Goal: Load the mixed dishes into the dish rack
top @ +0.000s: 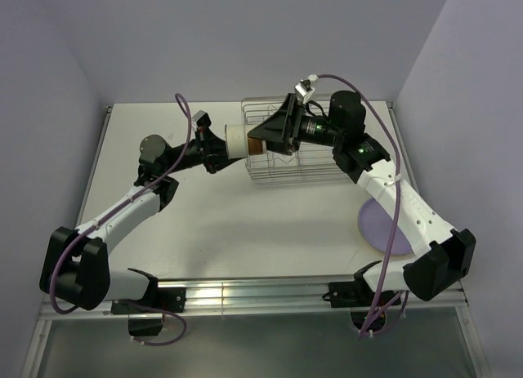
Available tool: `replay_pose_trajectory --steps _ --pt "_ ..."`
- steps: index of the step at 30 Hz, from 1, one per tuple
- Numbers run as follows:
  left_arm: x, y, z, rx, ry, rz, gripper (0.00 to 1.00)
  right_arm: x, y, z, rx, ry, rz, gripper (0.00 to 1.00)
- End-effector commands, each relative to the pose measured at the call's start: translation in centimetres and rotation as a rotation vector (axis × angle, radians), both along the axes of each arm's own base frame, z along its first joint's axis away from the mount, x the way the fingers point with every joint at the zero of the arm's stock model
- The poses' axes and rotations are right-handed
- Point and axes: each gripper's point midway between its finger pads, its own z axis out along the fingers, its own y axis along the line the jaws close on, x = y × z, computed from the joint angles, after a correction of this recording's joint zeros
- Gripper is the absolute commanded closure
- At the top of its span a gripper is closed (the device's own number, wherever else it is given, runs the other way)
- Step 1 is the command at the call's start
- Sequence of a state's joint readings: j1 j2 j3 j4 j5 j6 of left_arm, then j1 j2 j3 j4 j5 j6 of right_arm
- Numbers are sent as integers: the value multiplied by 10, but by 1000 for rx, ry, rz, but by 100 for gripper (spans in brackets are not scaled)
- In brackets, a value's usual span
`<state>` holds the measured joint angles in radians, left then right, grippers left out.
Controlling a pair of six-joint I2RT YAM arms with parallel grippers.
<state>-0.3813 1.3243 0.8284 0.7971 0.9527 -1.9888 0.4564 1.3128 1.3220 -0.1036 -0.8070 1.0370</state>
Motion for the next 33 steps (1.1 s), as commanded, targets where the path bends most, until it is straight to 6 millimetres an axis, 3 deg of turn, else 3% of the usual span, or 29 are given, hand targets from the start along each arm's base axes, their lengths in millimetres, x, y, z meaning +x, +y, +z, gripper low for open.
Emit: replay_pose_trajectory --steps 1,5,7,8,9,10,11,12,13,14,15,16,17,18,19,20,21,22,23,24,25,26,27,28,29,30,31,33 --pt "-13 4 31 -110 148 -87 100 3 4 24 81 -62 34 13" --pt "-11 3 28 -105 165 -91 100 6 9 25 101 -51 64 24" --pt "-11 3 27 -111 171 -93 100 6 9 26 110 -41 72 50" --pt "-10 3 26 -114 176 -90 99 6 9 26 112 -43 73 80" --pt "-9 4 24 -116 181 -87 86 6 10 26 113 -41 76 97" --pt "-8 4 24 -120 182 -84 72 7 10 26 108 -43 76 100" --pt "-7 4 22 -115 186 -80 55 9 9 20 84 -15 63 100" --pt "-5 5 19 -94 189 -79 23 15 6 17 55 -51 37 100" --pt "-2 4 12 -52 146 -67 13 25 1 19 33 -65 -19 100" --pt "7 0 -2 25 241 -62 9 32 -5 7 -17 -21 -58 100" --pt "10 3 -14 91 266 -62 3 41 -12 11 -50 -73 -97 100" --pt "13 3 -34 190 184 -42 1 60 -25 5 -84 -66 -159 100" --pt "22 6 -37 261 203 -25 1 76 -39 -11 -149 -14 -243 100" --pt "21 19 -74 381 399 -8 1 89 -51 -16 -192 -34 -291 100" --pt "26 28 -88 453 354 42 1 112 -71 -19 -225 -31 -365 100" --pt "30 35 -91 485 371 71 1 129 -93 -35 -309 11 -473 100" --pt "30 49 -104 533 450 105 1 143 -108 -27 -367 -47 -534 100" --pt "34 58 -113 592 432 150 1 162 -122 -45 -444 -27 -585 100" --pt "40 64 -113 628 430 178 1 176 -155 -67 -580 29 -710 100" --pt "43 72 -117 663 437 202 1 188 -171 -51 -648 -32 -770 100" --pt "41 79 -125 725 441 216 1 205 -182 -79 -747 16 -794 100" --pt "45 82 -130 755 445 222 1 208 -194 -92 -828 50 -814 100" --pt "50 83 -124 771 417 233 1 219 -215 -82 -907 9 -901 100" --pt "48 86 -126 808 412 222 1 232 -221 -104 -974 42 -905 100" --pt "56 88 -126 832 400 232 1 234 -227 -113 -1022 65 -911 100" --pt "58 89 -127 851 389 227 2 241 -238 -107 -1053 50 -957 100" --pt "59 90 -127 870 364 220 3 249 -241 -124 -1093 78 -955 100" --pt "62 94 -130 904 358 226 5 257 -247 -131 -1127 77 -961 100"
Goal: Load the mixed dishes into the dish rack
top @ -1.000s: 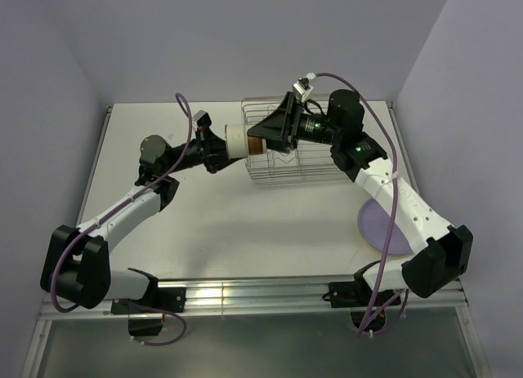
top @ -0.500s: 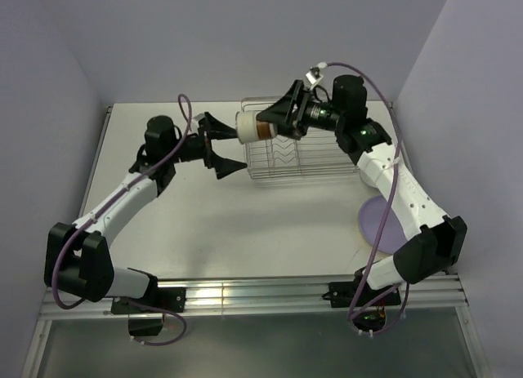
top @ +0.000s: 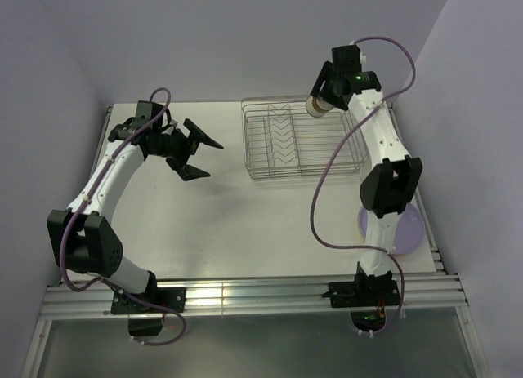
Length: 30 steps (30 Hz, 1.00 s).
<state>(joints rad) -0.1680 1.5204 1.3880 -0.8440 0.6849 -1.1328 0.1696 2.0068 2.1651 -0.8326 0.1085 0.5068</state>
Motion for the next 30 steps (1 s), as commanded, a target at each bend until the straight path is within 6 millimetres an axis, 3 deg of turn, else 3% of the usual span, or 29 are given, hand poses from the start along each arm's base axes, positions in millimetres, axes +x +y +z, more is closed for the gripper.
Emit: replay_pose_trajectory --steps 1,7,13,23,30 --pt "-8 13 -5 129 -35 -59 5 1 -43 -18 -219 79 -100 100" --pt "0 13 -2 137 -61 -72 7 15 -63 -59 -319 163 -135 100" --pt "3 10 -7 121 -49 -77 8 32 -77 -85 -391 199 -129 100" --pt "4 10 -12 124 -25 -70 8 64 -73 -97 -363 139 -90 100" --pt "2 10 -12 124 -22 -75 8 81 -69 -104 -336 104 -74 90"
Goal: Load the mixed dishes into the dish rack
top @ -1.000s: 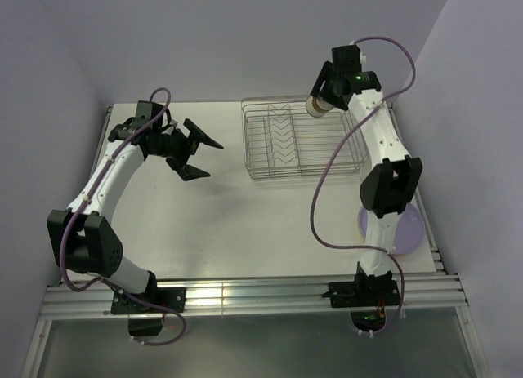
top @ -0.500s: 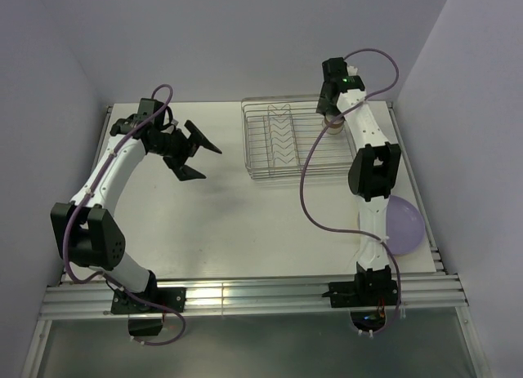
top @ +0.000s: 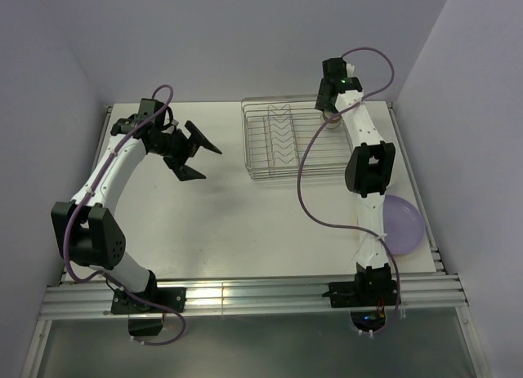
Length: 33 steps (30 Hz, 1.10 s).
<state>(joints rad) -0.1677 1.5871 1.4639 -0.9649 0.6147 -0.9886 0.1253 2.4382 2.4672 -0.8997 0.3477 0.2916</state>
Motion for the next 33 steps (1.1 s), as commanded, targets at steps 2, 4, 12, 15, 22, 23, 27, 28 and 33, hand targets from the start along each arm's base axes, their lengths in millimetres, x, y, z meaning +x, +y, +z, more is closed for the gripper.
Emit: replay_pose_trajectory --steps 2,4,12,15,22,23,27,28,33 --pt "2 0 6 2 -27 -14 8 22 -2 17 19 -95 3 88" --pt "2 0 6 3 -25 -15 8 22 -2 11 20 -85 2 87" --pt "2 -1 3 2 -19 -26 8 26 -7 10 17 -99 -6 73" --pt "3 -2 4 0 -21 -31 7 27 -11 11 27 -105 -17 62" --pt "1 -2 5 -4 -23 -34 6 31 -15 18 31 -127 -20 19" --pt "1 -2 4 -4 -20 -34 6 31 -14 19 32 -130 -18 14" --pt "1 -2 6 -7 -25 -33 5 32 -14 24 42 -144 -12 1" --pt "-1 -2 4 -7 -20 -32 5 32 -14 24 44 -142 -10 0" --pt "-3 -2 5 -15 -20 -26 5 30 -13 29 48 -146 -11 0"
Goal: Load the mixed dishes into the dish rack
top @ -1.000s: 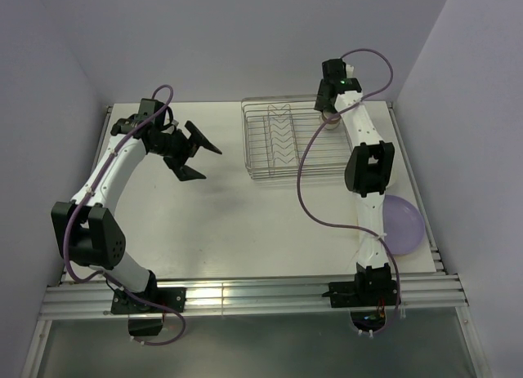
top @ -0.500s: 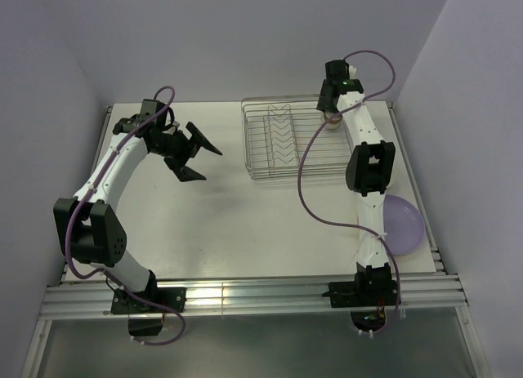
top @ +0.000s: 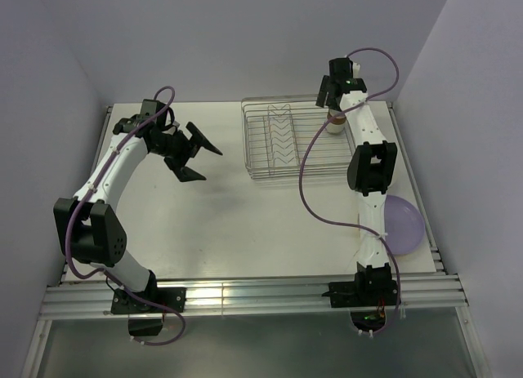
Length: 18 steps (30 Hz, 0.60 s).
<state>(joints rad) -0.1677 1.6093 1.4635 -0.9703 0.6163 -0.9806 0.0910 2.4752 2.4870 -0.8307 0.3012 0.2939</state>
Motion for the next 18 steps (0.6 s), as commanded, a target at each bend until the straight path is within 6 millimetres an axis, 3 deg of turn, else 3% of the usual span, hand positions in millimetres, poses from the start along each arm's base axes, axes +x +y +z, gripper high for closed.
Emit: replay_pose_trajectory --steps 1,2,3,5,6,7,8,9,10,11,12,13,14,15,16,17,18 --pt "-4 -2 14 -20 -44 -18 5 9 -3 40 8 -102 -12 0" --pt "-4 -1 15 -18 -49 -16 5 8 -3 47 16 -115 -25 0" --pt "-3 -1 17 -17 -53 -14 5 4 -6 66 20 -147 -41 0" --pt "3 3 24 19 -84 -1 6 -5 -9 79 69 -167 -83 0" --pt "5 5 26 46 -106 -12 6 -14 -18 103 95 -203 -108 0" --pt "14 6 41 69 -159 -15 7 -23 -21 108 130 -191 -124 0" --pt "10 5 45 104 -160 -31 7 -37 -25 118 179 -194 -162 0" --pt "14 11 45 167 -193 -41 7 -48 -42 121 206 -187 -202 0" --pt "19 10 59 187 -239 -46 7 -65 -50 102 249 -119 -240 0" --pt "18 10 60 228 -257 -63 7 -81 -57 120 264 -141 -258 0" --pt "18 8 64 240 -275 -66 8 -96 -75 120 274 -132 -300 1" --pt "17 6 69 246 -299 -74 8 -115 -79 95 286 -61 -316 1" --pt "16 2 71 250 -320 -90 8 -135 -86 115 289 -100 -330 1" --pt "15 2 70 262 -328 -91 8 -149 -93 114 290 -95 -349 2" --pt "11 -1 68 267 -332 -106 9 -172 -107 91 287 -37 -388 2" --pt "9 -2 67 275 -342 -117 9 -191 -113 104 274 -65 -405 2" --pt "9 -2 64 292 -349 -122 9 -203 -121 103 266 -64 -424 2"
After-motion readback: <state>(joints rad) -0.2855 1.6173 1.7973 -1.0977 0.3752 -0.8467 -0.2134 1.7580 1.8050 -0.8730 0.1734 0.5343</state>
